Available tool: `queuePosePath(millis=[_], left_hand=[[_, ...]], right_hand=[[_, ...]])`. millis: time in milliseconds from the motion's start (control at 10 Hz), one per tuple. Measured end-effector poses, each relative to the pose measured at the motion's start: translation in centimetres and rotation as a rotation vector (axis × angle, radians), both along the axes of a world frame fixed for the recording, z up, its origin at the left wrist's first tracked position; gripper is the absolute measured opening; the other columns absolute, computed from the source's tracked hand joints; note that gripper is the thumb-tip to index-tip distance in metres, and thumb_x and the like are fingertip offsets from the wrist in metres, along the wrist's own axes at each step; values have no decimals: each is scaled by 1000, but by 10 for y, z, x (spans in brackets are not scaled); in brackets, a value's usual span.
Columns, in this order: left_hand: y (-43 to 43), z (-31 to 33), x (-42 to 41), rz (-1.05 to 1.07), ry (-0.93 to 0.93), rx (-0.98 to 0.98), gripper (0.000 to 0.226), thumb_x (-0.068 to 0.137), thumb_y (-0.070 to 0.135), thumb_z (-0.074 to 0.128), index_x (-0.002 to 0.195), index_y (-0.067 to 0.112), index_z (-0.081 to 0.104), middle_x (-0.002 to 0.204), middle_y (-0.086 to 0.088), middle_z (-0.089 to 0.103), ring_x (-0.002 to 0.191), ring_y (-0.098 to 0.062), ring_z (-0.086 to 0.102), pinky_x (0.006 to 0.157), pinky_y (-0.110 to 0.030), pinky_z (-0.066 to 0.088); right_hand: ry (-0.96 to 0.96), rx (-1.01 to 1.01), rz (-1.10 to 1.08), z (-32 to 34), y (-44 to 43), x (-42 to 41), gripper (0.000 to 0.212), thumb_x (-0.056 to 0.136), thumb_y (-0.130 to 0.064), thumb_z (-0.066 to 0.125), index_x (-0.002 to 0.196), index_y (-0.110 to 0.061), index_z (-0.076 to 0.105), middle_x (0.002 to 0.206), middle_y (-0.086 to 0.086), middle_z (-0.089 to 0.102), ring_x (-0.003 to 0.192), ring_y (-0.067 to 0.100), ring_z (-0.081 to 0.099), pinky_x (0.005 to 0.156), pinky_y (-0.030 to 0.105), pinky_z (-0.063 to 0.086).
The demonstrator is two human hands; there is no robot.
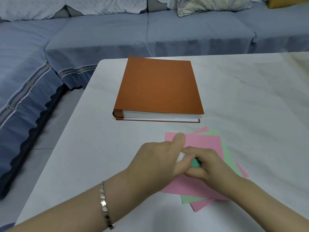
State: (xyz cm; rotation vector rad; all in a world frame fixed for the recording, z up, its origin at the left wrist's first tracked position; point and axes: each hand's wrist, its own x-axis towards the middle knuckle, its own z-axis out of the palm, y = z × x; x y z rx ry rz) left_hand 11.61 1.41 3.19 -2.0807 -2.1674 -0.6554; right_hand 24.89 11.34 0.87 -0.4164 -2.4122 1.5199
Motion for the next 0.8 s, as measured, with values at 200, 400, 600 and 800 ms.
queuePosePath(millis=[200, 400, 600, 800], left_hand=[[16, 15, -38, 385, 57, -145, 29, 93, 54, 37, 90, 25, 31, 66, 5, 41, 70, -20, 44, 59, -29, 30], [17, -17, -106, 505, 120, -244, 30, 97, 41, 41, 105, 13, 46, 90, -4, 50, 85, -29, 55, 60, -30, 30], [10, -35, -113, 473, 164, -216, 28, 84, 28, 69, 84, 2, 58, 67, -16, 56, 59, -34, 58, 47, -23, 18], [7, -26, -107, 491, 192, -189, 52, 92, 40, 53, 131, 7, 51, 106, -19, 58, 87, -37, 58, 63, -37, 44]], right_hand=[[-254, 271, -64, -5, 14, -40, 42, 84, -41, 62, 124, -35, 49, 99, -18, 58, 77, -4, 48, 73, 22, 41], [-409, 246, -162, -6, 17, -43, 40, 91, -36, 54, 127, -20, 52, 94, -12, 58, 86, 6, 52, 85, 27, 45], [-489, 250, -207, -2, 24, -37, 35, 92, -32, 51, 125, -19, 54, 88, -12, 58, 84, 8, 53, 84, 28, 46], [-545, 271, -170, 18, 28, -36, 34, 93, -32, 50, 125, -21, 54, 95, -11, 59, 86, 7, 53, 80, 23, 44]])
